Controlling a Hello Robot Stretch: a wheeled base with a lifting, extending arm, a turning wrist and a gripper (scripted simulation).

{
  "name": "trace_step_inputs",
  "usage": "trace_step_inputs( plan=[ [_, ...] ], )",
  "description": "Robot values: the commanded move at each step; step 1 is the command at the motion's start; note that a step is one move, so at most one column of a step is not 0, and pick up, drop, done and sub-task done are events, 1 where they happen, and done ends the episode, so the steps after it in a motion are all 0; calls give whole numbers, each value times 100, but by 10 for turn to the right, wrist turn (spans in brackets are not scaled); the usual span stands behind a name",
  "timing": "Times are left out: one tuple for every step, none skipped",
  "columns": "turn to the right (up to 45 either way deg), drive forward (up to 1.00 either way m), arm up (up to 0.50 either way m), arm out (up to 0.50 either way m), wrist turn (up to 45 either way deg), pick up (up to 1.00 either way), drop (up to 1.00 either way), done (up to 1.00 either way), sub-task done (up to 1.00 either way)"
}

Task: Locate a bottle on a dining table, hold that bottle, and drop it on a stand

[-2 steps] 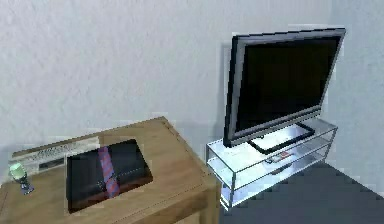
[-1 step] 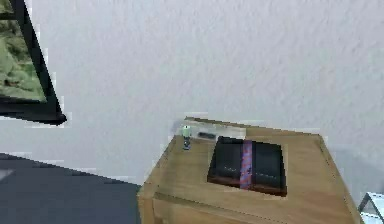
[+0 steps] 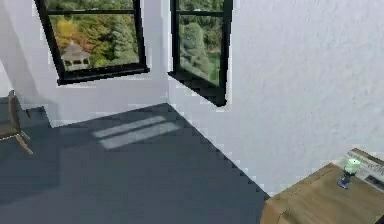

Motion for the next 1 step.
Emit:
trace_step_inputs(
  plan=[
    [-450, 0, 0, 0, 0, 0, 0, 0, 0]
  ],
)
